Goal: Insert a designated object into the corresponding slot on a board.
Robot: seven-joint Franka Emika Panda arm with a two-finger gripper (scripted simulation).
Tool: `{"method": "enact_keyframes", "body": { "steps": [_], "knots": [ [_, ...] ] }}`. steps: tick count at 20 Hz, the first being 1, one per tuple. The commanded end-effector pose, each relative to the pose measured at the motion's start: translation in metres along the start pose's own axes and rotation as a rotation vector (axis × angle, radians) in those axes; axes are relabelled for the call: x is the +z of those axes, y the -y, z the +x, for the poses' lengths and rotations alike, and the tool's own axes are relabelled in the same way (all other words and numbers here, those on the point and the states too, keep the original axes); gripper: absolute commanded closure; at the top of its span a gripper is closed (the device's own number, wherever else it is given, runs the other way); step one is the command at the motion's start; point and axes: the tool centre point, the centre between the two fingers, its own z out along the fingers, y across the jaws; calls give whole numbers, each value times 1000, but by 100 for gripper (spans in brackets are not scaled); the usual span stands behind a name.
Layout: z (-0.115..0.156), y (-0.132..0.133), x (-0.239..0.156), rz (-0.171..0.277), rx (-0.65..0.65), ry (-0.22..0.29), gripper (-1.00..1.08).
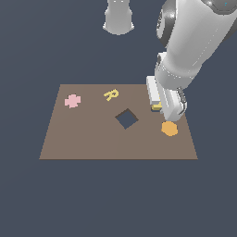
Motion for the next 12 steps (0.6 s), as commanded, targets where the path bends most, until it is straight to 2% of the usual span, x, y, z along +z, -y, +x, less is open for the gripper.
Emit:
{"method": "enact_keyframes", "body": {
  "steps": [1, 11, 12],
  "knots": [
    [1, 0, 0, 0, -4, 0, 108],
    [1, -1, 10, 0, -6, 0, 108],
    [1, -1, 10, 0, -6, 0, -92]
  ]
}}
